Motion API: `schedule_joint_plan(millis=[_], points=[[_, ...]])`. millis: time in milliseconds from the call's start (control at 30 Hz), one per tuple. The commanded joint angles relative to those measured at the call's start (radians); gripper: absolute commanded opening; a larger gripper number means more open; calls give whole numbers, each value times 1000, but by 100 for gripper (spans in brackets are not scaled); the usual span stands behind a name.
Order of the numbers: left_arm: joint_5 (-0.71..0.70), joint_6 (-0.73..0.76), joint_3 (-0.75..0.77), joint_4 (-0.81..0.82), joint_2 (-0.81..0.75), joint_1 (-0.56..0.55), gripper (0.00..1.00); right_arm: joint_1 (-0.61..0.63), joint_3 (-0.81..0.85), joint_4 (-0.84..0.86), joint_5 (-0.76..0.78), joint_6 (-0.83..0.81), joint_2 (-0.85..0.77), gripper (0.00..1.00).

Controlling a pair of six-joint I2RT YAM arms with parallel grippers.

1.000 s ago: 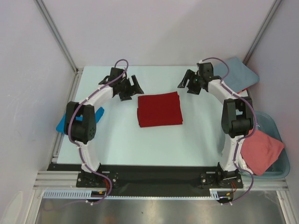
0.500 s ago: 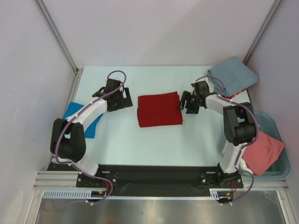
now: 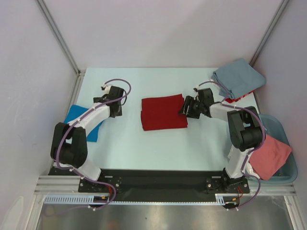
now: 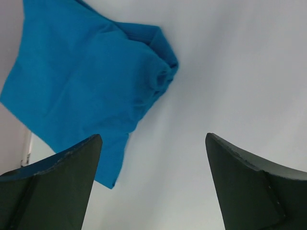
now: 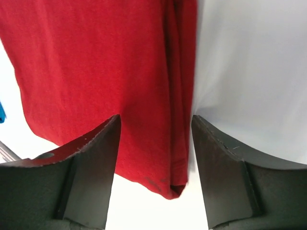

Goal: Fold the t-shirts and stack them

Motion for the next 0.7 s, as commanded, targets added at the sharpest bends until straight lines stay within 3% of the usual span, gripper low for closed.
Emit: schedule_joint_plan(millis=[0, 367, 500, 600, 667], points=[[-146, 59, -26, 17, 39, 5, 94, 6, -51, 40, -3, 24, 12, 65], [-143, 111, -94, 126, 180, 58, 80, 3, -99, 110, -11, 55, -27, 60], [-188, 78, -71, 94, 222, 75, 57, 3, -97, 115, -23, 55, -10, 56], [-226, 42, -39, 45, 265, 89, 54, 4, -93, 115, -45, 52, 7, 52], [-222, 34, -35, 44, 278, 97, 50, 4, -91, 113, -51, 51, 15, 39]])
